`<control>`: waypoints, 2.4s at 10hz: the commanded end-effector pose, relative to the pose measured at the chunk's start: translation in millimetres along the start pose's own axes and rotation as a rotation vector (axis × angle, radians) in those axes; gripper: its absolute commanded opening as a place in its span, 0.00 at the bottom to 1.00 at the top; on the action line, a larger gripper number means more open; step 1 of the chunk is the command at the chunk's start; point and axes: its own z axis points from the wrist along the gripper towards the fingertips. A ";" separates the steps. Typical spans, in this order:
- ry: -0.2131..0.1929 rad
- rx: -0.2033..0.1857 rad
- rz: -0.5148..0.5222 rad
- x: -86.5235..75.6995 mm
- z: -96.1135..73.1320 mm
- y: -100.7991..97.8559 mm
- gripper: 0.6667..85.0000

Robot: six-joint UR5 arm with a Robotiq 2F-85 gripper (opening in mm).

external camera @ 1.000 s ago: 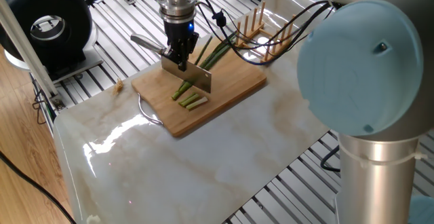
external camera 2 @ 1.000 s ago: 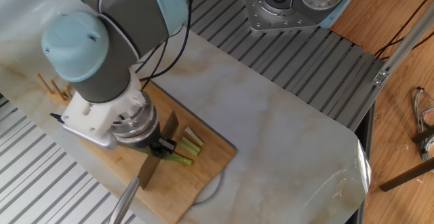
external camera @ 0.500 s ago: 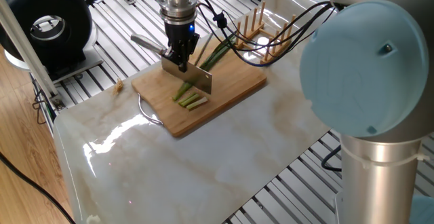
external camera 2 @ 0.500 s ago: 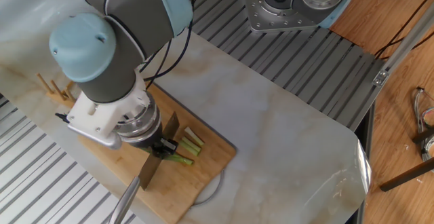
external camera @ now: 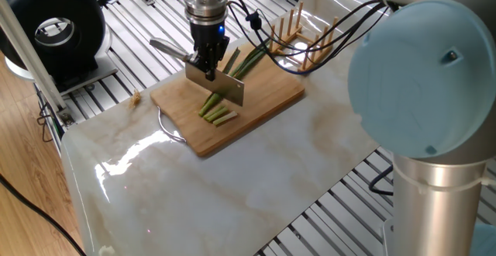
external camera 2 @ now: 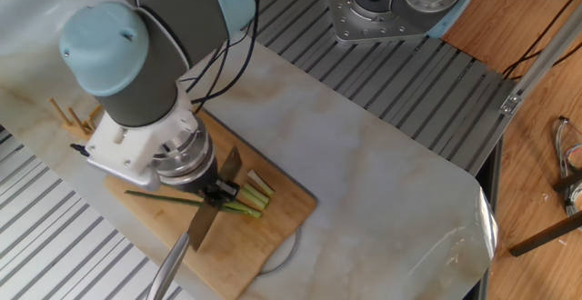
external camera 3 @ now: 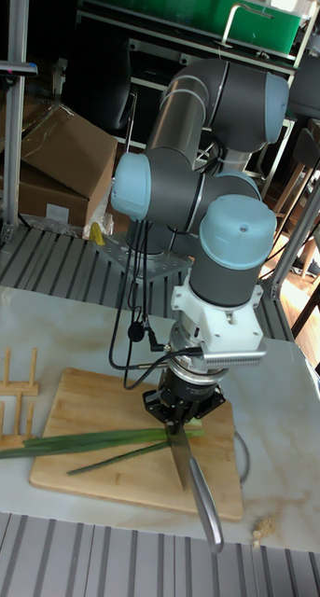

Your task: Chop the green garlic

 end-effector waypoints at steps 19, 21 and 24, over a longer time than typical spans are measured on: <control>-0.060 0.019 -0.050 -17.2 -7.2 1.9 0.01; -0.092 0.028 -0.055 -24.3 -1.1 -0.9 0.01; -0.109 0.019 -0.045 -32.5 7.5 6.1 0.01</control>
